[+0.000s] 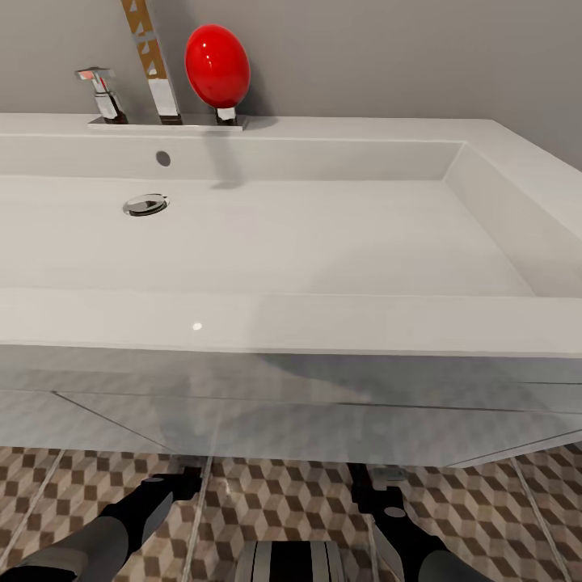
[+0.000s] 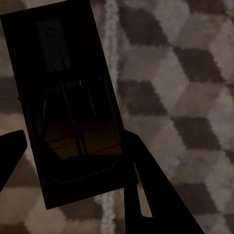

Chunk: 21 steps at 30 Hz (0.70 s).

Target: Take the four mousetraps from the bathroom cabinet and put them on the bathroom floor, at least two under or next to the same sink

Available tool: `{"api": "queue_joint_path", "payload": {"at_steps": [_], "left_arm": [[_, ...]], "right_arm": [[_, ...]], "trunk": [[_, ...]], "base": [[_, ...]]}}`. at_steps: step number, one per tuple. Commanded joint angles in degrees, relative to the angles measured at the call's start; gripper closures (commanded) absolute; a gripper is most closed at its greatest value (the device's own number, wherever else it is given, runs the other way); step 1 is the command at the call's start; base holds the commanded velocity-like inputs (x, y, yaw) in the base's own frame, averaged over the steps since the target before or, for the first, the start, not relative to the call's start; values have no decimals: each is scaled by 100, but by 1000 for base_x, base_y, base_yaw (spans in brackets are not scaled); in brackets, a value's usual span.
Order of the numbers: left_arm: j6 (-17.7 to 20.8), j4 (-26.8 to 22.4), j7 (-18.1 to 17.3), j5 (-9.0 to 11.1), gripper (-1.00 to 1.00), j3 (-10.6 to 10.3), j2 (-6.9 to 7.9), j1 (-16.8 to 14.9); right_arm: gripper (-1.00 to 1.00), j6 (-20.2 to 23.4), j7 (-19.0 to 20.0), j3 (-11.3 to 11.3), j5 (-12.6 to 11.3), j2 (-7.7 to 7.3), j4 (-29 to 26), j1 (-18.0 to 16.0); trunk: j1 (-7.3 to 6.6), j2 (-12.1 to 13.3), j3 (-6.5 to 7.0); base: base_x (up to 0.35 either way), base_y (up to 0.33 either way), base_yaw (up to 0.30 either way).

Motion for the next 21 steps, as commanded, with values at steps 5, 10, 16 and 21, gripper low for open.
{"api": "queue_joint_path", "payload": {"at_steps": [5, 10, 16, 21], "left_arm": [[35, -18, 28, 55, 100, -45, 21, 1], [41, -15, 27, 61, 100, -45, 23, 1], [43, -7, 28, 63, 100, -44, 23, 1], [43, -6, 27, 64, 100, -43, 26, 1]], "right_arm": [[100, -16, -24, -29, 58, 8, 6, -1], [100, -10, -40, -24, 55, 11, 6, -1], [100, -20, -60, -6, 33, 12, 7, -2], [100, -32, -62, -3, 26, 12, 13, -1]], "trunk": [[-1, -1, -3], [-1, -1, -3], [-1, -1, -3], [-1, -1, -3]], "base": [[0, 0, 0], [0, 0, 0], [0, 0, 0], [0, 0, 0]]}}
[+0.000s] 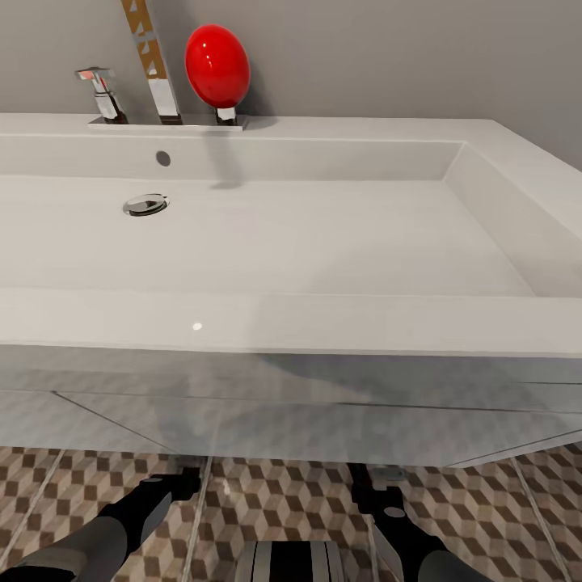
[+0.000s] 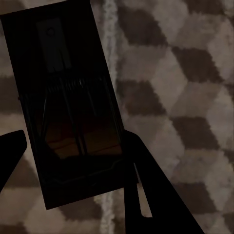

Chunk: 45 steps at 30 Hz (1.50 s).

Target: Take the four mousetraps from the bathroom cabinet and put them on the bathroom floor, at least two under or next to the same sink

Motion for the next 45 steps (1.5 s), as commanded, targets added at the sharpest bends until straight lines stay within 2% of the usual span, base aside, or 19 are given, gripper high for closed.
{"api": "queue_joint_path", "payload": {"at_steps": [1, 12, 23, 45], "left_arm": [[35, -14, 27, 56, 100, -47, 1, 1], [35, 1, 26, 56, 100, -34, -5, 1], [3, 212, 26, 49, 100, -32, -12, 1], [13, 216, 26, 47, 100, -42, -17, 1]], "right_arm": [[100, -15, -12, -26, 49, 3, 6, -3], [100, -23, 4, -31, 43, 2, 39, -4], [100, -216, 20, -42, 56, 3, 364, -4], [100, -202, 38, -44, 53, -9, 394, -6]], "trunk": [[-1, -1, -3], [-1, -1, -3], [-1, -1, -3], [-1, -1, -3]], "base": [[0, 0, 0], [0, 0, 0], [0, 0, 0], [0, 0, 0]]}}
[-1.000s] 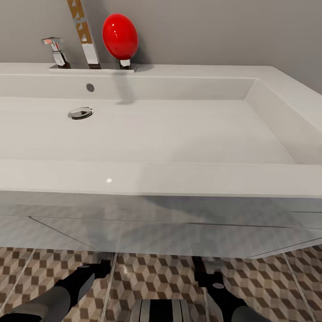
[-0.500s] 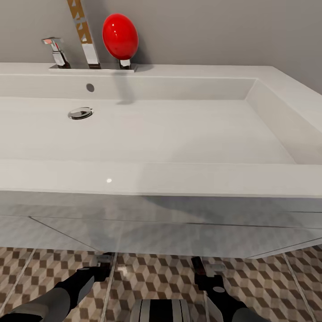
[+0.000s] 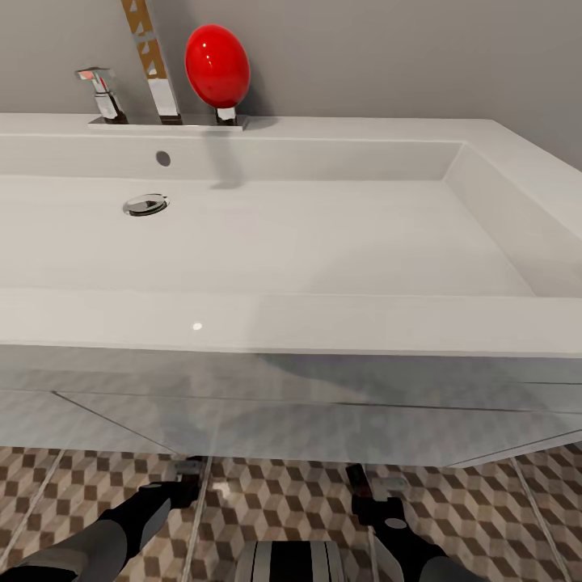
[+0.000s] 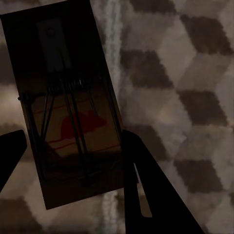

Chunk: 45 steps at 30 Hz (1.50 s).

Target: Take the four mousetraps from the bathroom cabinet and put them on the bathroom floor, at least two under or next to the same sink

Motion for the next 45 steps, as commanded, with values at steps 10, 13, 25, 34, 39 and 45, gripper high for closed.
{"api": "queue_joint_path", "payload": {"at_steps": [10, 13, 25, 34, 39, 45], "left_arm": [[115, -201, 24, 49, 100, -65, -7, 1], [127, -222, 24, 55, 100, -65, -10, 0], [137, -238, 24, 61, 100, -65, -20, -20], [133, -236, 24, 63, 100, -64, -24, -25], [130, -236, 24, 58, 100, -65, -35, -25], [128, -228, 24, 55, 100, -65, -53, -25]], "right_arm": [[100, 68, -16, -44, 64, -19, -86, 0], [100, 169, -16, -44, 72, -25, -154, 1], [100, 329, -16, -45, 64, -21, -414, -8], [100, 328, -16, -45, 72, -12, -424, -33], [100, 306, -16, -45, 72, -12, -425, -34], [100, 267, -16, -45, 72, -10, -425, -34]], "trunk": [[-1, -1, -3], [-1, -1, -3], [-1, -1, -3], [-1, -1, -3], [-1, -1, -3], [-1, -1, -3]], "base": [[0, 0, 0], [0, 0, 0], [0, 0, 0], [0, 0, 0], [0, 0, 0], [0, 0, 0]]}}
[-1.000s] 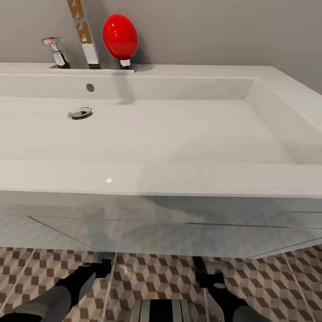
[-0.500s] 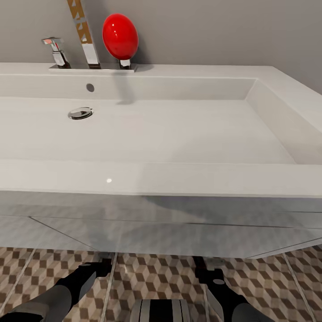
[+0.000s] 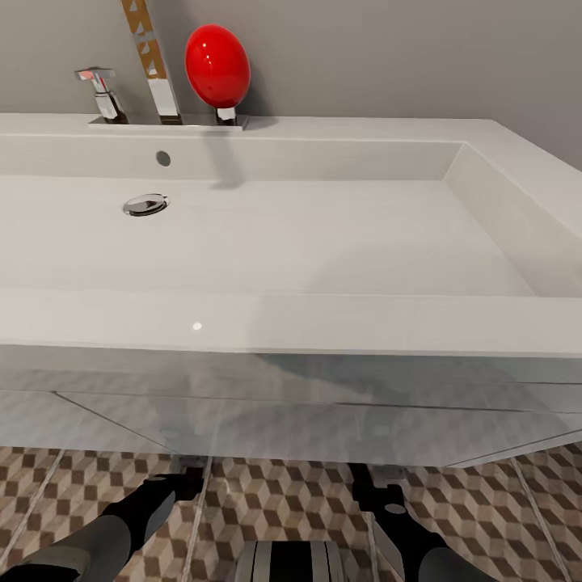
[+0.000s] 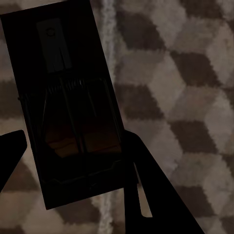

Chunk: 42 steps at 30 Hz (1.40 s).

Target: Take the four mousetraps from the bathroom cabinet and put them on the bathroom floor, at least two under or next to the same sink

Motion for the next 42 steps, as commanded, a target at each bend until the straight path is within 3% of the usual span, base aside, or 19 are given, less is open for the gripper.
{"api": "queue_joint_path", "payload": {"at_steps": [1, 42], "left_arm": [[35, -10, 26, 55, 100, -48, 2, 1], [301, -9, 26, 54, 100, -52, 28, 8]], "right_arm": [[100, -17, -12, -30, 52, 5, 6, -3], [100, -23, -3, -25, 212, 20, 82, -4]], "trunk": [[-1, -1, -3], [-1, -1, -3]], "base": [[0, 0, 0], [0, 0, 0]]}}
